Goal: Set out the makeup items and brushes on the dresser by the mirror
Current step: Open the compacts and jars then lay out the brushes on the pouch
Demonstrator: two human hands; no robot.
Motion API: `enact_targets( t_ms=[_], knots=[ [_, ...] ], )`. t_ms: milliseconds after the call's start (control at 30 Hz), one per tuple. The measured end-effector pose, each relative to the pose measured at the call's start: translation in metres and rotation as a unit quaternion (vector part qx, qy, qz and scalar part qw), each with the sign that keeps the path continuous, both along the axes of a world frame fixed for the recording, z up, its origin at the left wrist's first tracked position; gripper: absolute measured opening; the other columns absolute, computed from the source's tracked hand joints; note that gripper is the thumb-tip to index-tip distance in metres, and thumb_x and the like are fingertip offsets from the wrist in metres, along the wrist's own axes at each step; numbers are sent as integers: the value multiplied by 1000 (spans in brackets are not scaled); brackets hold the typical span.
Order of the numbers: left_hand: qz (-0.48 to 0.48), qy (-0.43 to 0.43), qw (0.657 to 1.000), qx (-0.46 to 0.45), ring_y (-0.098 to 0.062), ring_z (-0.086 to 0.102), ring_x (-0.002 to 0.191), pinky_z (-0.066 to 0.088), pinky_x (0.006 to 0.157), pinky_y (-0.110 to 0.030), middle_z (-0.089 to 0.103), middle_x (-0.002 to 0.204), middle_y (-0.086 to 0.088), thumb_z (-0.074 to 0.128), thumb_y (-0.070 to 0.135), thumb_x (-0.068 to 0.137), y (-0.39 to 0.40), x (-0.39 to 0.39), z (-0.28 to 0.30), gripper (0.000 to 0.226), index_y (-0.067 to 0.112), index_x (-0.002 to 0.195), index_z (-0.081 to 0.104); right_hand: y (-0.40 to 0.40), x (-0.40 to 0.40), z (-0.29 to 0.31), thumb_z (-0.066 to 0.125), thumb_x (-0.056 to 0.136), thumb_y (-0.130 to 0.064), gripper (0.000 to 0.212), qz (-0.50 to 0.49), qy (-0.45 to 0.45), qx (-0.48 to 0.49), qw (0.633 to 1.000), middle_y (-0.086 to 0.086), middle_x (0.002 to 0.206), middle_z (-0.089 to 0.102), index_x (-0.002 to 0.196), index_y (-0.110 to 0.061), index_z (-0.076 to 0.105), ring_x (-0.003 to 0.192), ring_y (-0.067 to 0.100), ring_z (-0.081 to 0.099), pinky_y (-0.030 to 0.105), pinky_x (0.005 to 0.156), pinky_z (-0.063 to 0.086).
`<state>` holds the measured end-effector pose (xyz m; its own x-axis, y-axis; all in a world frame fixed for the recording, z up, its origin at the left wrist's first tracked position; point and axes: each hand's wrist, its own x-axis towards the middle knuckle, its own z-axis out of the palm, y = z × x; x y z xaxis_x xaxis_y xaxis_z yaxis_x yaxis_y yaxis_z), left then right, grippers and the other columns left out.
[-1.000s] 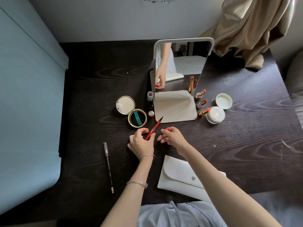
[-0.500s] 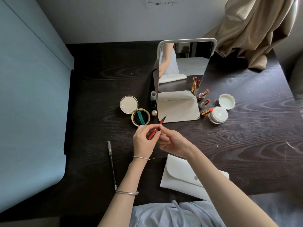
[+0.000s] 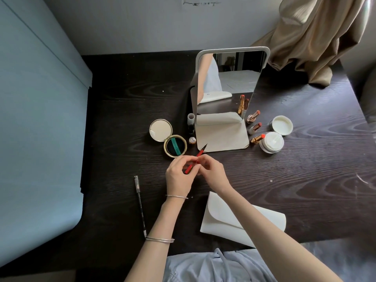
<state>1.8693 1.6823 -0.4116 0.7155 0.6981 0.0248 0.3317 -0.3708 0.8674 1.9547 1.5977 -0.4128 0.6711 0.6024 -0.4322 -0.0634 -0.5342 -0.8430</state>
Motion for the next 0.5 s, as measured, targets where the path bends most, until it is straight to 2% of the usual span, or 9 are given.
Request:
enact_targets(
  t_ms=[167,333,500],
  knots=[
    [-5,13,1000,-7,-9,64,82,57,72,-29,68,89,4,72,14,78,3,7,-5,13,16,91,70,0,-1,1,58,90,-11,10,-6,-32,-1,999,1,83,66,98,-11,64,74,13,63,26,73,55],
    [34,19,999,3,-6,62,75,55,68,-20,68,87,0,72,6,77,9,14,-5,12,10,88,68,-1,2,0,64,88,-19,17,-25,-29,-1,999,1,82,65,104,-13,63,69,11,61,21,71,52],
    [87,87,987,103,-18,55,78,48,68,-35,67,77,3,78,12,70,16,23,-12,15,15,82,71,-14,8,-12,62,88,-18,9,-37,31,-61,997,1,82,63,97,-18,59,63,8,58,16,66,46]
  ],
)
